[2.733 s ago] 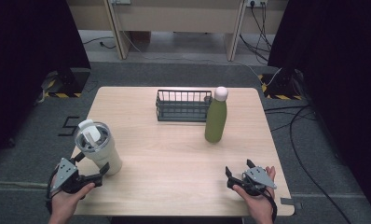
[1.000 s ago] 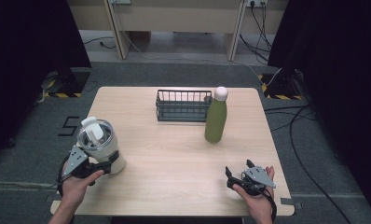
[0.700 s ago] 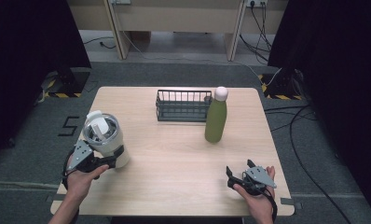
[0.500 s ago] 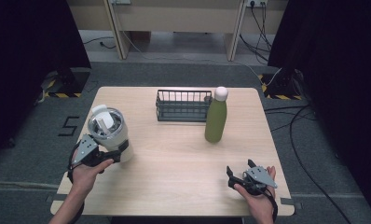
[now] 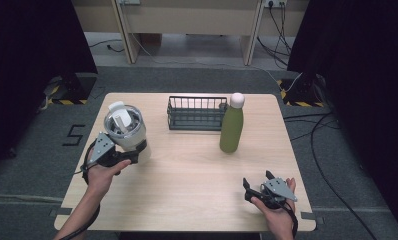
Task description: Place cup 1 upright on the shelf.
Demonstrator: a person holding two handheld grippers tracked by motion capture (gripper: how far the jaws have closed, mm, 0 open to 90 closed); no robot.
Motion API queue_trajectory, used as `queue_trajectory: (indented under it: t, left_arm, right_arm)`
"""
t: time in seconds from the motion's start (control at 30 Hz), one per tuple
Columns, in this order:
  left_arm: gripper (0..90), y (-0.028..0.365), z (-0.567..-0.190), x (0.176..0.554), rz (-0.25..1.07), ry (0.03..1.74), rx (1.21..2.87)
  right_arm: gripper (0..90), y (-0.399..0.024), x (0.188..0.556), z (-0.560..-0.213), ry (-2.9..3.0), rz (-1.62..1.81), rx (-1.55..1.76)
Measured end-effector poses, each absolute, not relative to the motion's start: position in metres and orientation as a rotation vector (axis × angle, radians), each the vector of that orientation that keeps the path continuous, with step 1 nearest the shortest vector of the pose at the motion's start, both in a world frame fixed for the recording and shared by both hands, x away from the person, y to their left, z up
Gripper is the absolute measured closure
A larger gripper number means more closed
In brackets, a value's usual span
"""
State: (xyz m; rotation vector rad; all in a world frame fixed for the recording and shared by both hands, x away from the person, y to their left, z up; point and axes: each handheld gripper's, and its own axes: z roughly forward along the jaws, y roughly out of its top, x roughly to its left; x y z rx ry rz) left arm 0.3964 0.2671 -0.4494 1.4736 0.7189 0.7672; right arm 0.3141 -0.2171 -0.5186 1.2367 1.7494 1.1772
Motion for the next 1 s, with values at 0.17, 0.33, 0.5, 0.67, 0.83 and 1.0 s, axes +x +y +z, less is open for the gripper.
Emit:
queue_trajectory:
  t: [0.17, 0.33, 0.5, 0.67, 0.83, 1.0]
  left_arm:
    - [9.8, 0.260, -0.445, 0.405, 0.772, 0.714, 1.466]
    - [9.8, 0.253, -0.439, 0.415, 0.779, 0.701, 1.469]
    - [9.8, 0.248, -0.433, 0.424, 0.773, 0.696, 1.461]
    - [9.8, 0.243, -0.430, 0.433, 0.776, 0.691, 1.456]
    - [9.8, 0.237, -0.426, 0.441, 0.777, 0.686, 1.457]
    - [9.8, 0.231, -0.421, 0.449, 0.786, 0.675, 1.463]
  right_arm:
    - [14.0, -0.217, 0.315, -0.519, 1.752, 1.174, 1.236]
    - [13.9, -0.217, 0.315, -0.519, 1.751, 1.175, 1.238]
    - [13.9, -0.217, 0.315, -0.520, 1.750, 1.176, 1.241]
    - [13.9, -0.217, 0.315, -0.520, 1.750, 1.177, 1.241]
    - [13.9, -0.217, 0.315, -0.520, 1.752, 1.175, 1.240]
    - [14.0, -0.216, 0.314, -0.520, 1.751, 1.176, 1.239]
